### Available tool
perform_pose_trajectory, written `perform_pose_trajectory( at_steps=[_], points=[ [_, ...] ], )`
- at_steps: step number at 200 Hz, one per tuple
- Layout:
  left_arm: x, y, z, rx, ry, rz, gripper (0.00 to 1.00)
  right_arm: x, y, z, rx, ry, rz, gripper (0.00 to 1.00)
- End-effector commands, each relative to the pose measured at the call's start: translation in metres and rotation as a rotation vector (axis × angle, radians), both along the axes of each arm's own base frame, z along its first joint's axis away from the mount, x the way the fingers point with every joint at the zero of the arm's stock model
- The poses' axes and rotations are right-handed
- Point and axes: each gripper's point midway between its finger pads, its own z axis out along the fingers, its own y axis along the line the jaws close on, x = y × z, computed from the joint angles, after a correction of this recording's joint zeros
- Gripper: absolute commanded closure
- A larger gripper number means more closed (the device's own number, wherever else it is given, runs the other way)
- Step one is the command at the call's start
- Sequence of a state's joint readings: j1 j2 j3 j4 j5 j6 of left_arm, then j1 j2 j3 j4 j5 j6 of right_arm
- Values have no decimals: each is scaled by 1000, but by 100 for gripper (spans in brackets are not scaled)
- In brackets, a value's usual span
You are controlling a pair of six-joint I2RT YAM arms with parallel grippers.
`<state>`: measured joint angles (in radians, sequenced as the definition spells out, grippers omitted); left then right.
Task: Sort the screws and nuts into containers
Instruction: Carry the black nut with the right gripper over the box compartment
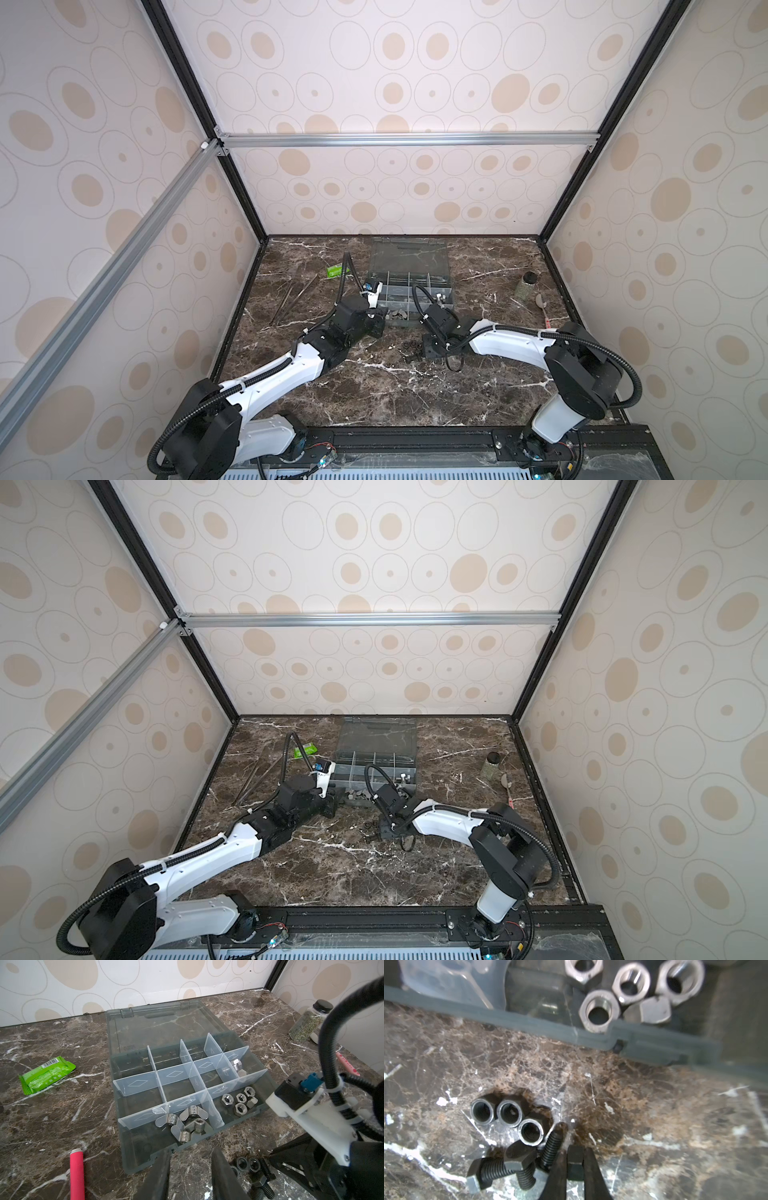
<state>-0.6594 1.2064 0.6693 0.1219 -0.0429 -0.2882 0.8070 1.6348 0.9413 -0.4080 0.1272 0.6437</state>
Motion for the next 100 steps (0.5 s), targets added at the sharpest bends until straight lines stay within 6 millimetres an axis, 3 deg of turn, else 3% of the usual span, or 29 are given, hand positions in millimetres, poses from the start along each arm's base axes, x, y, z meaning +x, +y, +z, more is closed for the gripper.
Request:
perform_pose_trajectory(
  at_steps=[1,33,64,100],
  points=[
    [2,3,12,-31,-35,10,66,19,6,47,6,-117,33,87],
    [0,5,10,-47,-33,13,66,50,8,90,30,-214,54,87],
    [-4,4,10,-63,-25,3,66,86,9,114,47,-263,52,87],
    [-6,4,9,-97,-20,4,66,131,13,106,89,-254,0,87]
  ],
)
